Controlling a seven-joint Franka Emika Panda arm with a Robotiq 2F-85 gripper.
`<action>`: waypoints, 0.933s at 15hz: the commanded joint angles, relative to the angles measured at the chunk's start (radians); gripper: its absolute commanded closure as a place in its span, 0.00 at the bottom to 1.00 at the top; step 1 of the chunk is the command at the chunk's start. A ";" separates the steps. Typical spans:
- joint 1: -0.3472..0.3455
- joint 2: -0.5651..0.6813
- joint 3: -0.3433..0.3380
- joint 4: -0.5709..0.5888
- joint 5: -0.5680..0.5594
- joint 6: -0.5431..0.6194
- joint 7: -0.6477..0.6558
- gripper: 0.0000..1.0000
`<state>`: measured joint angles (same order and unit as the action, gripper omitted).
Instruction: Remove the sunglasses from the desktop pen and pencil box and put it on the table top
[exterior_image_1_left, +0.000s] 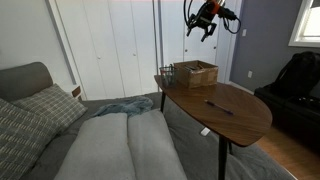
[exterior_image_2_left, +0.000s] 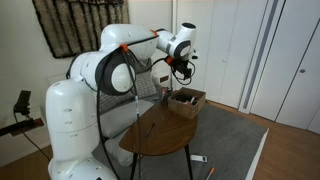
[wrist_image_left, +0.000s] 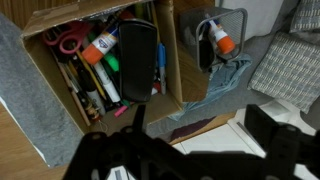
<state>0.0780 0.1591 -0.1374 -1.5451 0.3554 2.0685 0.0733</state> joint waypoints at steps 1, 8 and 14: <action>-0.045 0.026 0.065 0.025 0.015 -0.020 -0.017 0.00; 0.011 0.259 0.130 0.302 -0.148 -0.153 0.229 0.00; 0.088 0.440 0.124 0.576 -0.351 -0.403 0.411 0.00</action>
<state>0.1415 0.4870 -0.0181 -1.1607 0.0360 1.7868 0.4508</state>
